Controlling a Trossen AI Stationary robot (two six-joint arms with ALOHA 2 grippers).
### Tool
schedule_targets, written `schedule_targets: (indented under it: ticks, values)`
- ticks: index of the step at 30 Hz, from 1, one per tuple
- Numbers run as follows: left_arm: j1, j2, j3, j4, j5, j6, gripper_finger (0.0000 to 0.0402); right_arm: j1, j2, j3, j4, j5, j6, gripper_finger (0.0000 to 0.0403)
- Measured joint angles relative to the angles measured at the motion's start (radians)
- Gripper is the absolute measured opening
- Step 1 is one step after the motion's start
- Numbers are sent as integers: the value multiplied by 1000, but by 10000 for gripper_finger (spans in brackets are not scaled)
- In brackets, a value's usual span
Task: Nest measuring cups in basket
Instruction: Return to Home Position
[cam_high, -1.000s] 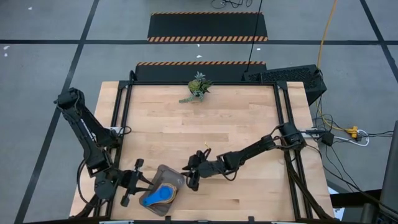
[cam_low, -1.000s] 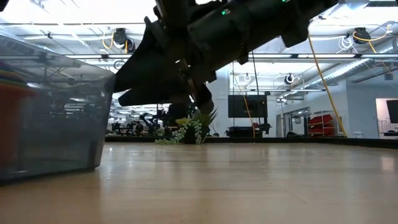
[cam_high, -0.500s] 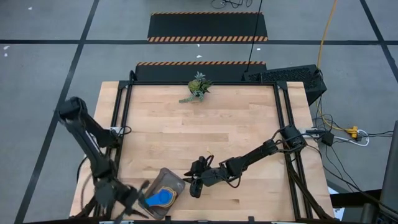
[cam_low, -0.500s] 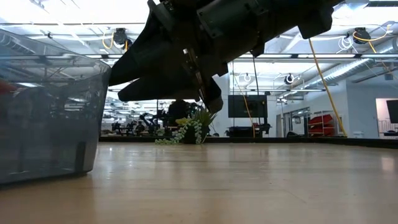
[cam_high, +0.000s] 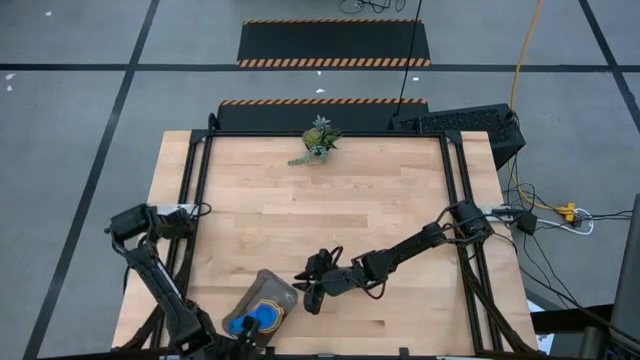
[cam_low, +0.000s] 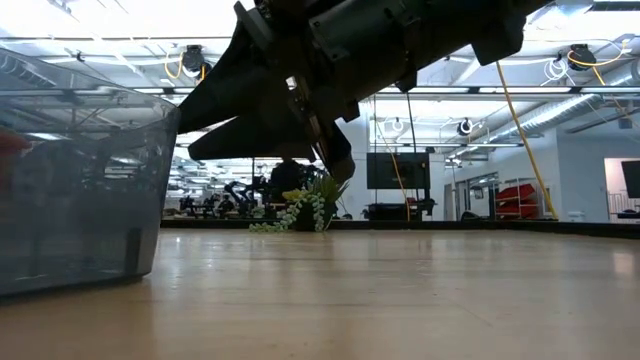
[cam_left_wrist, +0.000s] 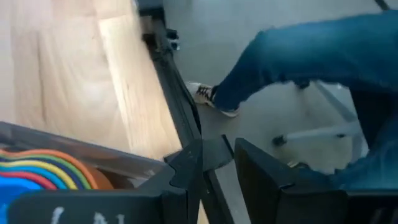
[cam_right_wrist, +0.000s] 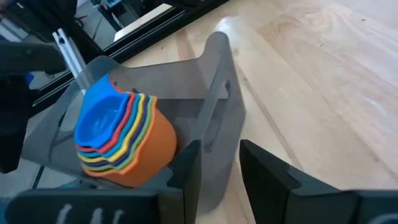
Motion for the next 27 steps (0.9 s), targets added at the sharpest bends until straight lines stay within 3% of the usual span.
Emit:
schedule_targets:
  ticks: [6,14,18,27]
  values:
    - [11,2,3,-63,-4,-138,97,8,0,0,-2,2,27,102]
    - [-25,-13,1,-126,-9,-196,97,41,0,0,-3,8,65,102]
    - [-53,-59,-4,-240,-5,-246,97,56,0,0,-1,-1,82,102]
    - [-123,-168,-6,-505,-116,-425,97,83,0,0,10,-2,112,102]
